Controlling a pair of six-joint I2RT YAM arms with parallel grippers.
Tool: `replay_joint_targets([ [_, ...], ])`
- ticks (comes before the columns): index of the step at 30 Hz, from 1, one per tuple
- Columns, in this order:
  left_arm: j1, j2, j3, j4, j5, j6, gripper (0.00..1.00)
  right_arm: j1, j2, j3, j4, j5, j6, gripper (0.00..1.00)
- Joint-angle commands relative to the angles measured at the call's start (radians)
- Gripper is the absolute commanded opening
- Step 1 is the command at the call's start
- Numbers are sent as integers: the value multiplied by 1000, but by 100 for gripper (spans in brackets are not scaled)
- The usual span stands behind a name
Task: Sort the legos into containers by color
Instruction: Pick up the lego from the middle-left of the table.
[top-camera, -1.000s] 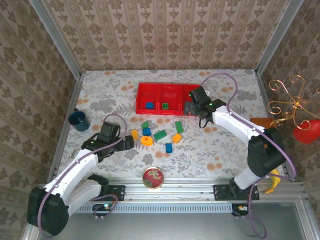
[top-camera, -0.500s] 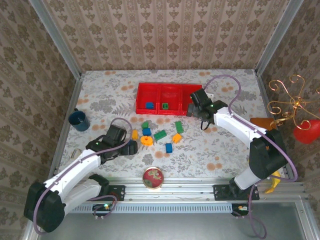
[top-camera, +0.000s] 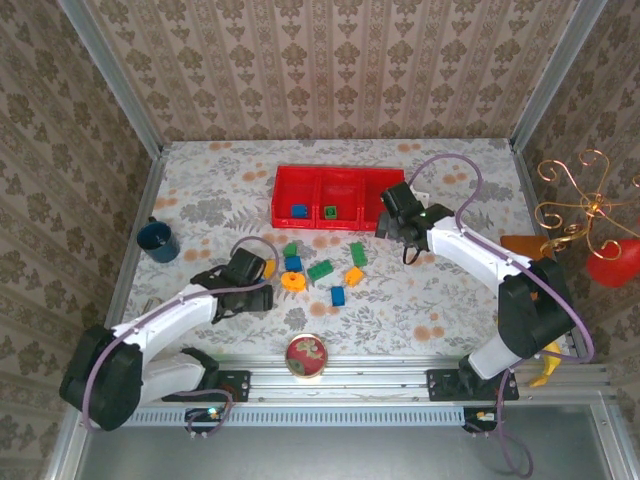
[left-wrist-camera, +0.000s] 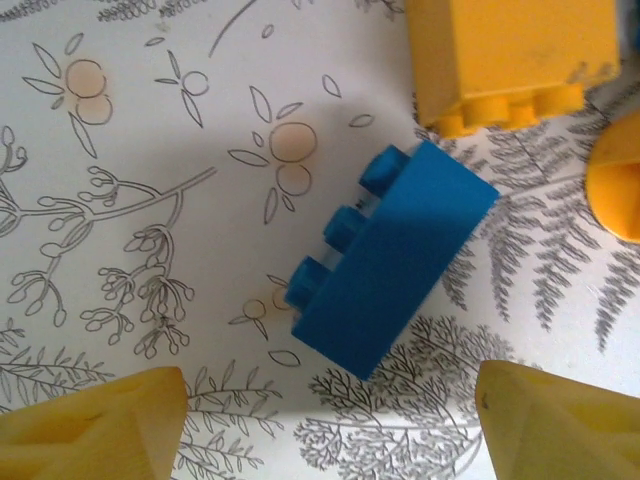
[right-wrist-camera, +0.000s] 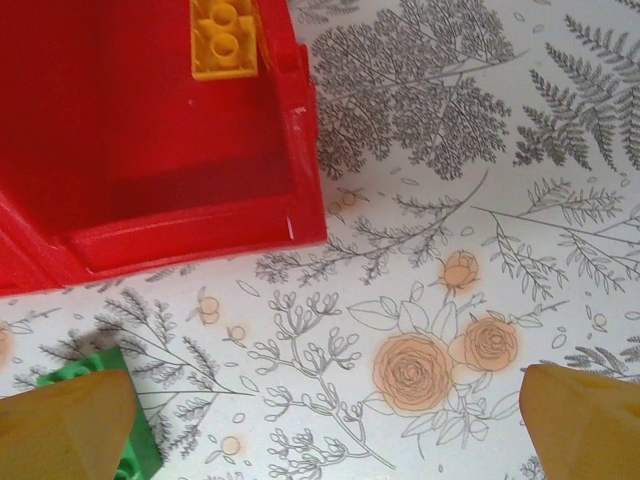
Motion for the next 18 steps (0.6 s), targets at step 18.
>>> replay_joint_targets([
  [18,47,189,85,162,-35,7,55,7,-50,-22,-11,53,26,100],
])
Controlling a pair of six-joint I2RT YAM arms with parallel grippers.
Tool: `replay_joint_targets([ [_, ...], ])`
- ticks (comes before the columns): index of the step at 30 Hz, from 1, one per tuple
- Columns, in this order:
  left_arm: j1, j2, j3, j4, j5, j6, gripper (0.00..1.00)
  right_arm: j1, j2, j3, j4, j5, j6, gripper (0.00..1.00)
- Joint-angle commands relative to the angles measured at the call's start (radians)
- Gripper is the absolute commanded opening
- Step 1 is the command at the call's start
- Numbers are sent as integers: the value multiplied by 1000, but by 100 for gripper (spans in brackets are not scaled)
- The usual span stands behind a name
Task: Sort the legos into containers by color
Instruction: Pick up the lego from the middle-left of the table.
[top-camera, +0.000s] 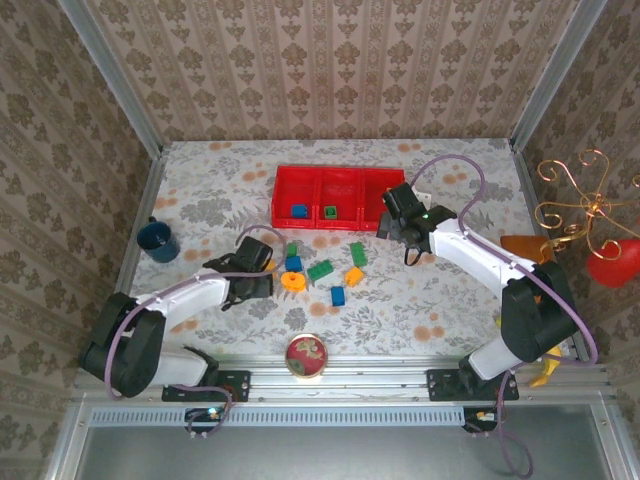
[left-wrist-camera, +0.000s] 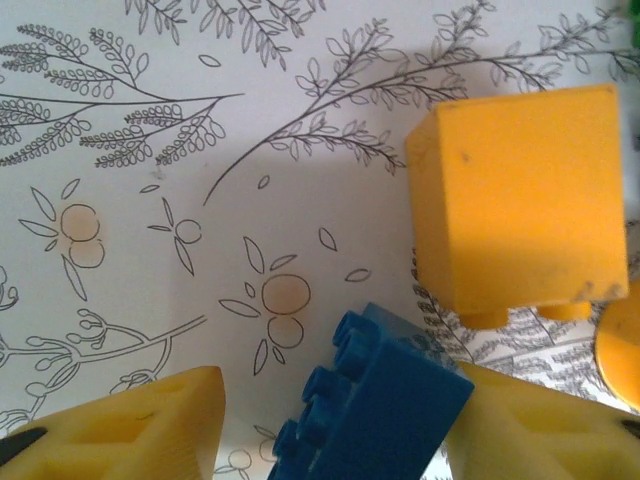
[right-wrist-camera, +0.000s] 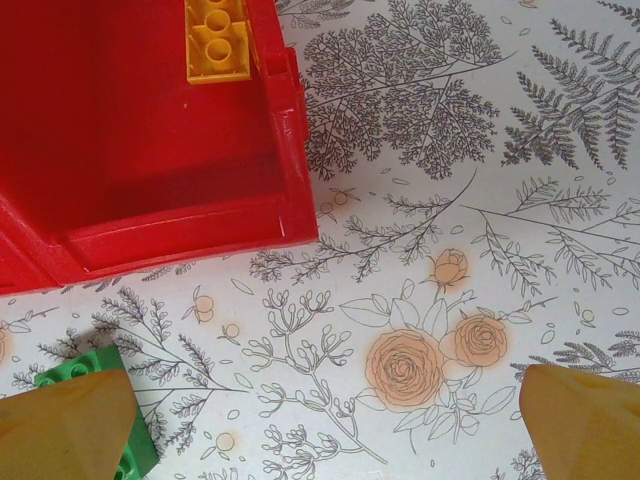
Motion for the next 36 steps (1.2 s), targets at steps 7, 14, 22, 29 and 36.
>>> replay_joint_targets([
  [7,30,16,-2,40,41,-20,34,7,-21,-8,-10,45,25,100],
  [14,30,3,-9,34,47,-28,22,7,-22,-9,-12,45,32,100],
  [22,31,-52,-5,8,39,-35,11,7,-52,-23,-6,56,40,100],
  [29,34,-150,16,-45,21,-28,10,7,-88,-48,13,63,48,100],
  [36,46,-234,59,-81,13,-15,10,7,-125,-73,31,64,51,100],
])
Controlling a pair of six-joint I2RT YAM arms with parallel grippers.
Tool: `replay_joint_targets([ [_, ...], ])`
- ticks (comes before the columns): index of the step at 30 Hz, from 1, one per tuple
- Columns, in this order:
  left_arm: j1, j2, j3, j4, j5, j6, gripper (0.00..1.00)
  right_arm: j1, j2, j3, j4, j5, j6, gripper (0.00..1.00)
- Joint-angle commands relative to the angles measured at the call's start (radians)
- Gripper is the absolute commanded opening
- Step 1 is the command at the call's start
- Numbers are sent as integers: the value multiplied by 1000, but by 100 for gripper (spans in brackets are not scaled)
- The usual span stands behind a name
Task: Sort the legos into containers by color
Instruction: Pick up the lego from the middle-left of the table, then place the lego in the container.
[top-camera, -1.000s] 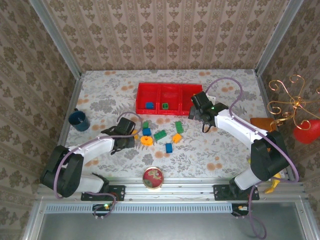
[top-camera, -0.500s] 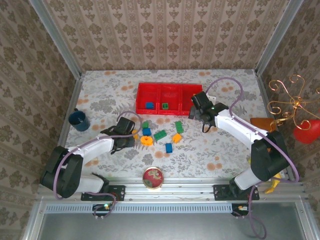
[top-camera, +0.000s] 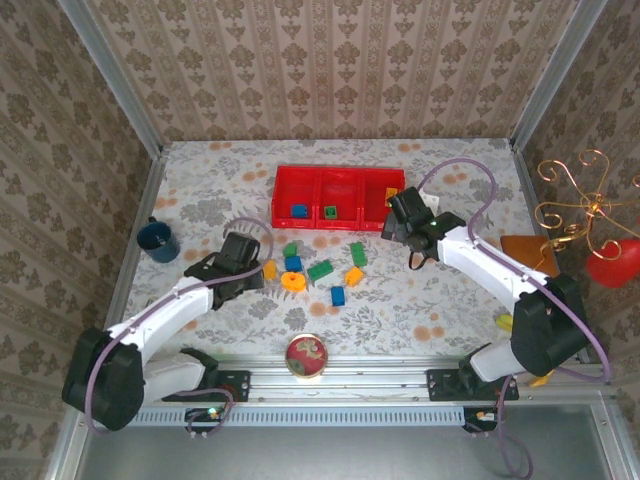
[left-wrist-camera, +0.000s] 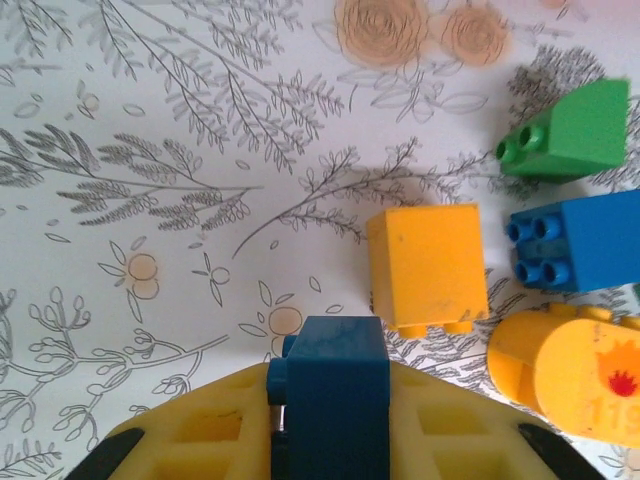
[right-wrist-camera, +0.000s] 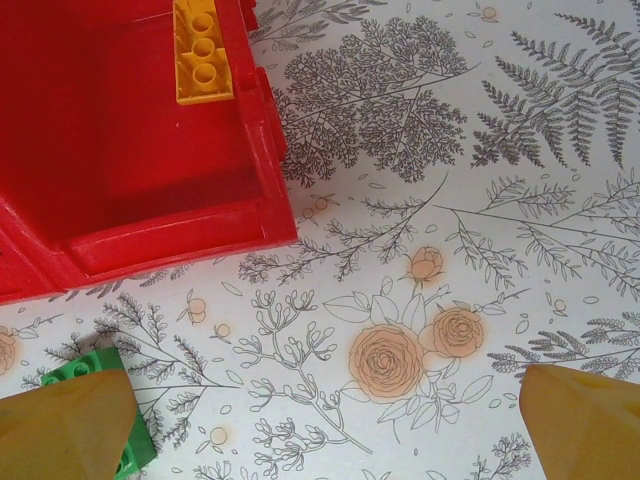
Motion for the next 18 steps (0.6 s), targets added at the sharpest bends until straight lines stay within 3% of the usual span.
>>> replay_joint_targets([
  [1,12,-37,49,-38,-15,-1,10,7,-36,-14,13,41,26,100],
  [11,27,-31,134,2,-6,43,9,7,-37,-14,39,43,28,100],
  [18,30,109,240,100,38,86,9,7,-31,-11,44,31,28,100],
])
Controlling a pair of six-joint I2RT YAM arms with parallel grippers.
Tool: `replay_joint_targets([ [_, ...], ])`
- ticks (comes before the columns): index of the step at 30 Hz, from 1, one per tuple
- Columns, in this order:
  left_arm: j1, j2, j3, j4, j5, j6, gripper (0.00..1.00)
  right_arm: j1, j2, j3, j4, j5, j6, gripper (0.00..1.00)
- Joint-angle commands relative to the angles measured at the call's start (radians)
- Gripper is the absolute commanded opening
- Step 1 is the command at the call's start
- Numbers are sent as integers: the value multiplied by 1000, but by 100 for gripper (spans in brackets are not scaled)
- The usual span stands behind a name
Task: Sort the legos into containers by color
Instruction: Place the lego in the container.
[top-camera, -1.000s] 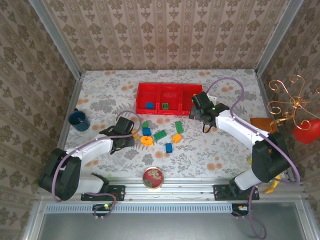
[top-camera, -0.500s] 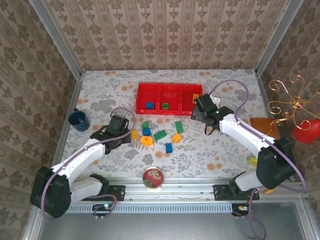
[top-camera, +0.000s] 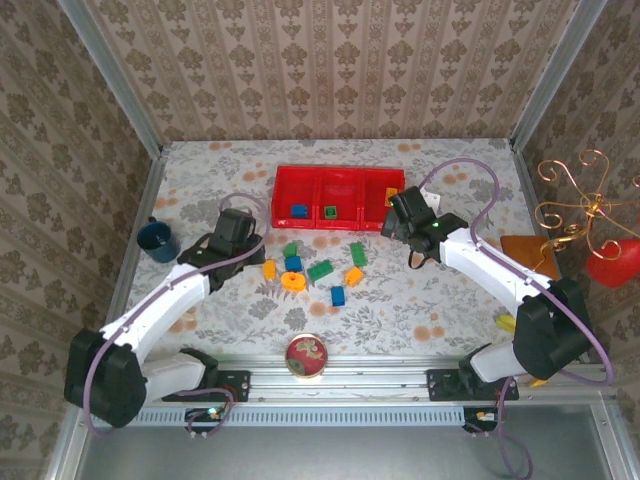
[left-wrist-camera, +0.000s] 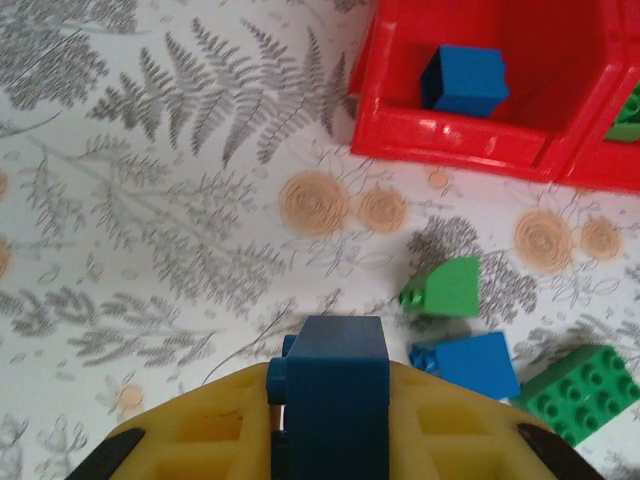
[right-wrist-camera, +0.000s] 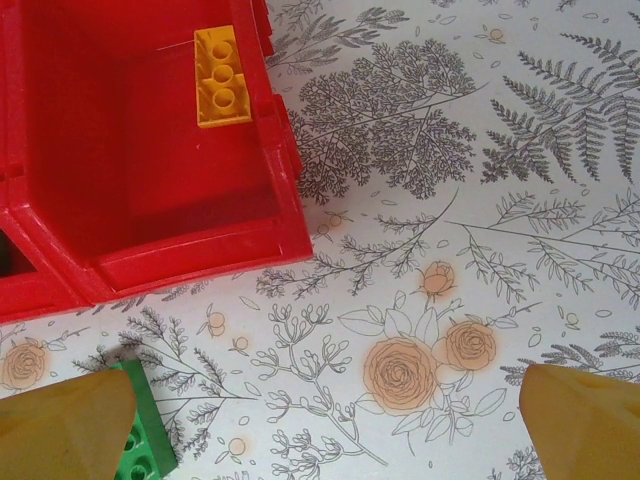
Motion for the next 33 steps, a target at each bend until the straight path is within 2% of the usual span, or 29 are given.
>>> replay_joint_targets([
  [1,6,75,76,80,35,54,9,7,-16,-9,12,25,25,100],
  [7,1,244,211,156,59,100,10,32,-11,-23,20,9,11,100],
  [19,0,566,523,128,64,200,15,130,96,16,14,-43,-2,100],
  [33,0,771,695,116,71,213,23,185,262,106,40,-126,-21,84],
])
